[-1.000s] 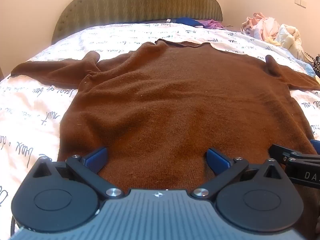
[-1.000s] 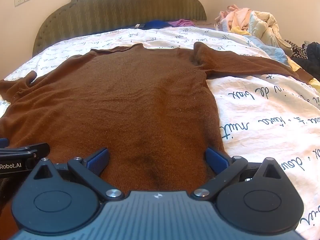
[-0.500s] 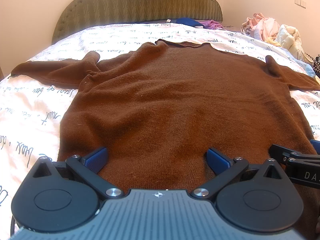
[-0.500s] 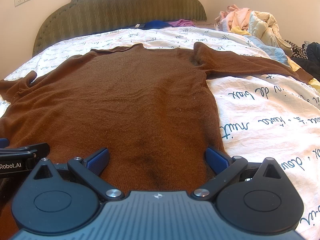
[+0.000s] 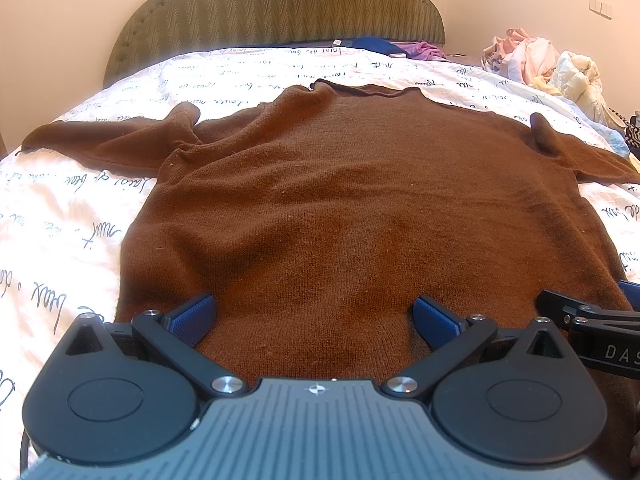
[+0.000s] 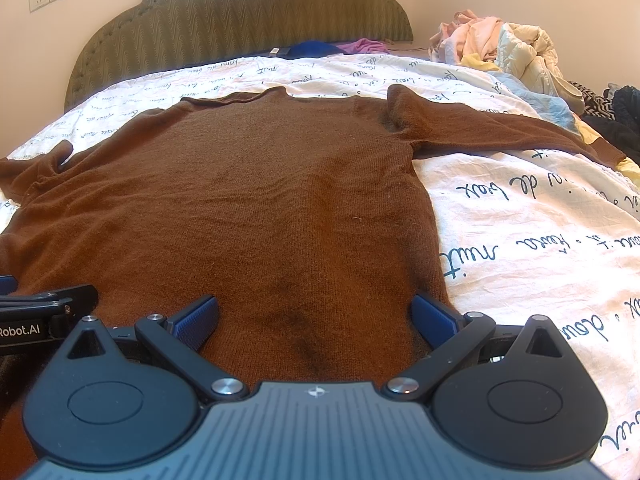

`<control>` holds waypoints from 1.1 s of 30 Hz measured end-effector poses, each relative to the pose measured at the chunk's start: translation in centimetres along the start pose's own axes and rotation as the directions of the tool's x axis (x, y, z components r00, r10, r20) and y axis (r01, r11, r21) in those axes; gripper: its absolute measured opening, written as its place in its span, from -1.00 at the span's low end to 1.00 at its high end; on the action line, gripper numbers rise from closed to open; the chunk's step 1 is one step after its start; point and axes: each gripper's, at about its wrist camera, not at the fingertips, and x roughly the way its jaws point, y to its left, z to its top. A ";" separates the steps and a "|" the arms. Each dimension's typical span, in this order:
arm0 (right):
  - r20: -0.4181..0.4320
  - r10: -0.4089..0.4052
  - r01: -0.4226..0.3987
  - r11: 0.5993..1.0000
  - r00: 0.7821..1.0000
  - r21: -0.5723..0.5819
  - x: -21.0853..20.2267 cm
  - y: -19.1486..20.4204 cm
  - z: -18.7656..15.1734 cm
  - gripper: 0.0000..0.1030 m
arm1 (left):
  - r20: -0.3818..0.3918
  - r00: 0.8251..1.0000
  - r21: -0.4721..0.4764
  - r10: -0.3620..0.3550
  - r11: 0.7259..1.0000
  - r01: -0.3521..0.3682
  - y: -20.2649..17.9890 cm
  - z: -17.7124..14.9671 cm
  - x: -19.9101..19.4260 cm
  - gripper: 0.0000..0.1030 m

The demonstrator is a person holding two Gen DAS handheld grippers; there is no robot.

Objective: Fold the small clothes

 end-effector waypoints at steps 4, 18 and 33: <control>0.000 0.000 0.000 1.000 1.000 0.000 0.0 0.0 0.0 1.00 | 0.000 1.000 -0.001 -0.001 1.000 0.001 0.0 0.0 0.0 1.00; 0.000 -0.001 0.001 1.000 1.000 -0.002 0.0 0.1 0.0 1.00 | 0.004 1.000 -0.009 -0.006 1.000 0.006 -0.1 0.1 -0.4 1.00; 0.000 -0.003 0.003 1.000 1.000 -0.003 0.1 0.1 0.0 1.00 | 0.005 1.000 -0.010 -0.006 1.000 0.006 -0.1 0.1 -0.5 1.00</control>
